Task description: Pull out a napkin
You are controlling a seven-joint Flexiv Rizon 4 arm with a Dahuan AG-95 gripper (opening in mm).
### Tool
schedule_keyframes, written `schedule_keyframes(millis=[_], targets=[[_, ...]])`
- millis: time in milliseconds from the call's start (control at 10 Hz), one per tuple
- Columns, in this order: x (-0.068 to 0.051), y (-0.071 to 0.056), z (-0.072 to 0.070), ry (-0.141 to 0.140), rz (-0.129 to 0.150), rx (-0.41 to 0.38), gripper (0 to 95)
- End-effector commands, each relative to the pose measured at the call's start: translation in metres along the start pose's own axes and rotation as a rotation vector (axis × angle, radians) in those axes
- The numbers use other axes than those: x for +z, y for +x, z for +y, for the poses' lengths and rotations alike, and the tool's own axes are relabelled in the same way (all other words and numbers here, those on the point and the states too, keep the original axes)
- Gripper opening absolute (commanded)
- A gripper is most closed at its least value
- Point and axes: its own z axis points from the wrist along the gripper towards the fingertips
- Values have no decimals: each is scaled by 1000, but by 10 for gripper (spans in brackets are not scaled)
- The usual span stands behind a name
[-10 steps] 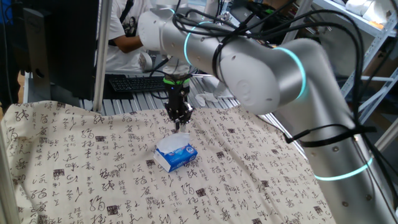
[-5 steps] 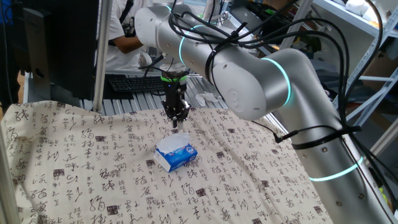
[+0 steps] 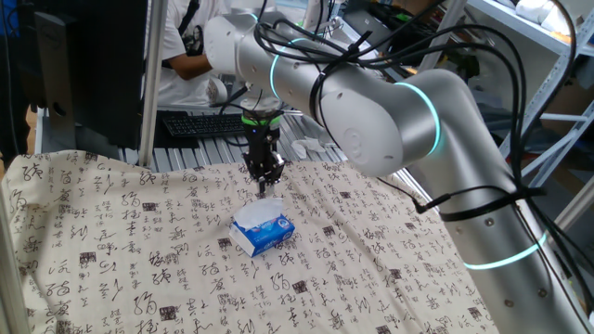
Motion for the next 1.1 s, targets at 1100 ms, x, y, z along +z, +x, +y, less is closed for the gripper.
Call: schedule_keyframes(millis=[1100], targets=[[21,4,-5,11,4,8,380]])
